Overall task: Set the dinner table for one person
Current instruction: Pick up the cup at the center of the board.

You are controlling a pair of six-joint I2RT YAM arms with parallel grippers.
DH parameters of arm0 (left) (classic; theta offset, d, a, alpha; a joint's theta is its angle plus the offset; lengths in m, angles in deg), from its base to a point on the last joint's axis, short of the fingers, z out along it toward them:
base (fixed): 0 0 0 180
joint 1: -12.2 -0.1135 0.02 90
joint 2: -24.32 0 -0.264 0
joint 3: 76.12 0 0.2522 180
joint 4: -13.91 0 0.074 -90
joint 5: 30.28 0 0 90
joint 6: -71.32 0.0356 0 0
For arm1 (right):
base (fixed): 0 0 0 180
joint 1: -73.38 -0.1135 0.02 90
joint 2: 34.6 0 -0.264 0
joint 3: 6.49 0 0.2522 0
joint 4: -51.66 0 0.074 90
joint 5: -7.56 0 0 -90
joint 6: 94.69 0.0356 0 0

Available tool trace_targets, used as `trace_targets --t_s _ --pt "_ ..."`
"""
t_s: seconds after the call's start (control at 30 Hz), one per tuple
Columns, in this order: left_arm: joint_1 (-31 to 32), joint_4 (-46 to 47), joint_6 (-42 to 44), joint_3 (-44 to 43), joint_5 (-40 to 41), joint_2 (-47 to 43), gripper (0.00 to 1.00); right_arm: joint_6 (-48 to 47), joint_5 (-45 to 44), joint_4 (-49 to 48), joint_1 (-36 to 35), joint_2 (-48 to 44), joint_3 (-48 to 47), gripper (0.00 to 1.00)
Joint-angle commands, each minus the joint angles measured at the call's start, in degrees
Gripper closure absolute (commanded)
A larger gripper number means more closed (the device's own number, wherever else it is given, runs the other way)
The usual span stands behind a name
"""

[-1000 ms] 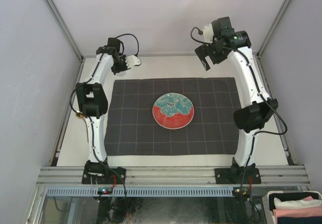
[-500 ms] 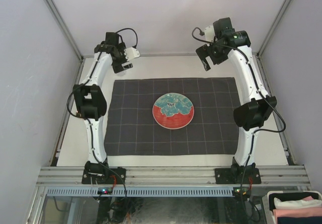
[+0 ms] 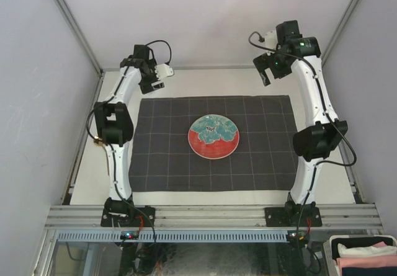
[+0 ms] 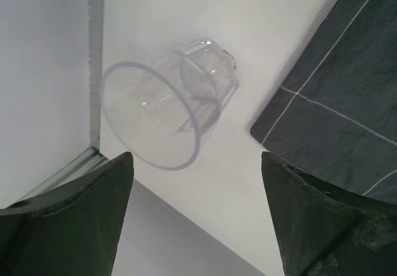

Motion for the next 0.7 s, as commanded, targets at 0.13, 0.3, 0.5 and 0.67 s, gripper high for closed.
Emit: trace_targets --t_s 0.13,0.3,0.5,0.67 --pt "0.6 -2.6 1.5 0.1 0.1 2.5 0.35 -0.7 -2.8 0.7 1.2 -4.8 -2.1 0.0" --pt "0.9 -3.8 2.0 0.0 0.9 3.5 0.91 -1.0 -3.6 0.7 0.3 -4.8 -2.0 0.0" --pt "1.2 -3.4 1.4 0.0 0.7 3.0 1.0 -1.3 -3.9 0.5 -0.6 -4.7 -1.9 0.0" --pt "2.2 -4.0 0.9 0.0 -0.4 0.3 1.0 -1.0 -3.2 0.0 -0.7 -4.0 -2.1 0.0"
